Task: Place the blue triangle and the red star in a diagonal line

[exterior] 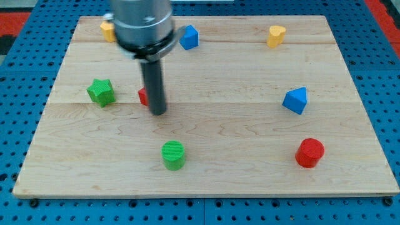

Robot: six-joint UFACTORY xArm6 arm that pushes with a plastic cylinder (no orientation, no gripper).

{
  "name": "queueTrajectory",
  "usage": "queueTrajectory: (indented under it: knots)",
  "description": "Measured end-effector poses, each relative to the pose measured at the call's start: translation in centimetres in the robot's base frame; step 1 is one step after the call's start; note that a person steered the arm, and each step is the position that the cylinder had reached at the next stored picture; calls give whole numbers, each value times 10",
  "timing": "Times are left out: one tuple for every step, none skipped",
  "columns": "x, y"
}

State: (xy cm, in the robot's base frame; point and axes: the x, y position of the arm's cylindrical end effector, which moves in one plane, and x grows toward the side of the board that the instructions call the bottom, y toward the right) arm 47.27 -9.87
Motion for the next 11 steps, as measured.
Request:
queueTrajectory:
  knots:
    - [-20,33]
    - [-38,49]
    - [-72,35]
    - [-76,-15]
    - [-75,-60]
    - [-75,-60]
    - [-75,-60]
    - [-95,-52]
    - [-100,-63]
    - [-60,-59]
    - [-73,-5]
